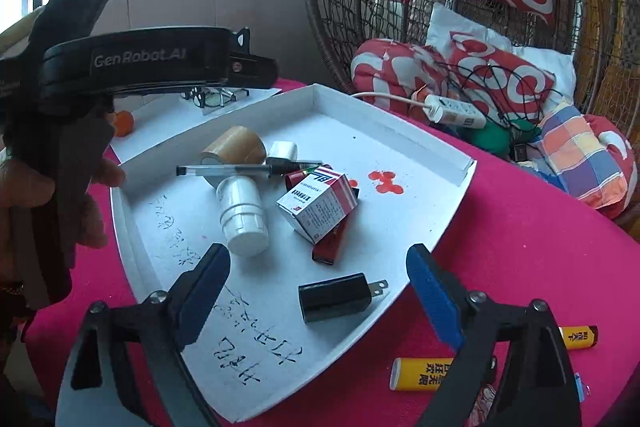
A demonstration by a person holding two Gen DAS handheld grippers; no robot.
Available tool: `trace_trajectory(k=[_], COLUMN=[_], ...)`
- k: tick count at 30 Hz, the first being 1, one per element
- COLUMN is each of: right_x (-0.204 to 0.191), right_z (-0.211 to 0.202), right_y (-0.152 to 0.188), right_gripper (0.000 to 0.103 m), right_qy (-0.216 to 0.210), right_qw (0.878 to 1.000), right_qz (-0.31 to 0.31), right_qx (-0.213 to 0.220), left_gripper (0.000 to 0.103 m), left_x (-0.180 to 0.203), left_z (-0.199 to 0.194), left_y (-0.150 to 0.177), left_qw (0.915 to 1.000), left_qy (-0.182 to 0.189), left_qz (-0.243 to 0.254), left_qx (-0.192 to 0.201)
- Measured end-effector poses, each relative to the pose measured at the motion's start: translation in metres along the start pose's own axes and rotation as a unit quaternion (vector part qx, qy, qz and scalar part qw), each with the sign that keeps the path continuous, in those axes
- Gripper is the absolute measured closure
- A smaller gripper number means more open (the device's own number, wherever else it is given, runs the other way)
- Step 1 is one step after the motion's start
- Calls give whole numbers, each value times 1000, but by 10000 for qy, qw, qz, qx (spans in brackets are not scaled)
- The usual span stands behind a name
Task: Organize rigid objects
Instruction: 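Open the left gripper over the tray while the right gripper releases the charger there, then move the left gripper to the clear plastic clip while the right gripper approaches the blue binder clip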
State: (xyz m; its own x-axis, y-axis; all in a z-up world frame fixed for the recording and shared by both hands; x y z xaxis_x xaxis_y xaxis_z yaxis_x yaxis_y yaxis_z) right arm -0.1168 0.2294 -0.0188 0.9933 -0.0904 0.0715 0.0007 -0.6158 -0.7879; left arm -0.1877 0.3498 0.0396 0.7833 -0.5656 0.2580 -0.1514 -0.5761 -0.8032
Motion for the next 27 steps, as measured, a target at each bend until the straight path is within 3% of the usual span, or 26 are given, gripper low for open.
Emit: trace_trajectory(k=[4,8,17,22,27], right_x=[9,42,149,180,207], right_z=[-20,-46,-124,-165,-194], right_y=[-3,-8,-7,1,16], right_gripper=[13,13,12,12,12], right_qy=[146,349,1132,1237,1070], right_qw=[9995,9966,9688,9518,9426], right_qz=[96,489,1721,2050,2298], right_qx=[244,572,1381,1916,2173], left_gripper=[0,0,0,0,0], left_x=[3,23,96,158,215], left_z=[-23,-41,-44,-43,-35], left_y=[1,3,26,60,131], left_qw=[9995,9989,9932,9780,9497], left_qy=[148,354,940,1509,2158], left_qz=[-170,16,693,1386,1820], left_qx=[222,293,-11,-388,-1356])
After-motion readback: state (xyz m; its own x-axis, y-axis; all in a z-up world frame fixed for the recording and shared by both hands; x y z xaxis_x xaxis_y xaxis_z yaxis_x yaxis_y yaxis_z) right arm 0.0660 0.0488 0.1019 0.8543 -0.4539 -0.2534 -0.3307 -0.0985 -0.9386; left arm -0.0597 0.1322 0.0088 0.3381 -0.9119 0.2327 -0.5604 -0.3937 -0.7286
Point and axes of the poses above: each gripper's, at about its wrist camera, not at the fingertips, and z roughly the way its jaws point, x to its right, y to its underside, the point moved 9 cm from there along z, roughly the way its jaws point, and after that the axes turned 1 degree about -y, right-handed, at the moved point
